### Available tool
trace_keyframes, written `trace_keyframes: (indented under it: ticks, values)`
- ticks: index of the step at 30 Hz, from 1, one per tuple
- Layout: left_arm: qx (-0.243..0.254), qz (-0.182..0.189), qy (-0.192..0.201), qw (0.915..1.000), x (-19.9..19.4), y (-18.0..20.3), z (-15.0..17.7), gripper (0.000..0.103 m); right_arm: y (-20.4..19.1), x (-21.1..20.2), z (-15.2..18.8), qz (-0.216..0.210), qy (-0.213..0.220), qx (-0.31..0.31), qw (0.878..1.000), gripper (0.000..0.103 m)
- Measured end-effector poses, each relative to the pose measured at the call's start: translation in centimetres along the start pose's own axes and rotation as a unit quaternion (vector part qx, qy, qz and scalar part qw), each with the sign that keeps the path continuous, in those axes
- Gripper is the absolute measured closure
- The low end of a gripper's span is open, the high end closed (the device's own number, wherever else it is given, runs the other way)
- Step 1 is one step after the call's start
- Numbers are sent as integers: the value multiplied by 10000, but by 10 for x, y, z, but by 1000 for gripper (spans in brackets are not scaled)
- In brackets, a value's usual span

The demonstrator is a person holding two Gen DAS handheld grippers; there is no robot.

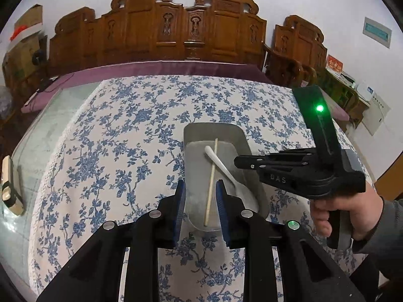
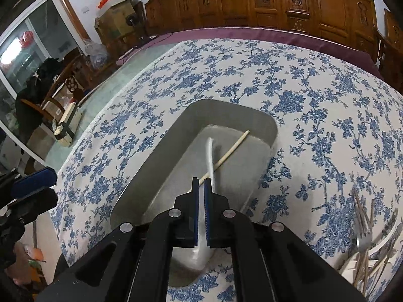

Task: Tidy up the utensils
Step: 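Carry the chopstick and white spoon into the grey tray and open both grippers, then grasp a dark brown chopstick from the pile with the right gripper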

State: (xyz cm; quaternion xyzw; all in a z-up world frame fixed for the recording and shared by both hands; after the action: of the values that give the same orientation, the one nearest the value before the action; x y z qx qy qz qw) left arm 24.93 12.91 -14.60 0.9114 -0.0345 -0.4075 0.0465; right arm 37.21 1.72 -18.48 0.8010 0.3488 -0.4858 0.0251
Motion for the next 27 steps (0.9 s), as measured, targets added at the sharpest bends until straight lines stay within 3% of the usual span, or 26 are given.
trace_keyframes:
  ticks: [8,15,19,27]
  values:
    - [145,159,54,9998,-6,30,3,69,22,-71,20,37,409,-16,9992,97]
    - [255,387,-19,9989,-2,72,6,64,65,-142,71,556,528,2,9971,97]
    - [337,506,-73,9981,5,96,5,64,97,-162,97,855,429,63,9954,80]
    - [574,668,-234,9958,26,146,4,64,151,-178,129,987,387,503,9931,80]
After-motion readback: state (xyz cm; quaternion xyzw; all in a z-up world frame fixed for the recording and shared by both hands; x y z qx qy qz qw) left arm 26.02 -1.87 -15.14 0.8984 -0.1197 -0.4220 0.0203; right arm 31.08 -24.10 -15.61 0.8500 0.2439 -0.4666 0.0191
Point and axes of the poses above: each gripper's, at about its wrist camera, not at the fingertips, and x roughly the way its jaws point, y to its right, z to its underside, the point moved 1 cm from there along x, roughly the way its jaws point, and after that the axes turned 2 degrees about -x, right-handed, at the moved point
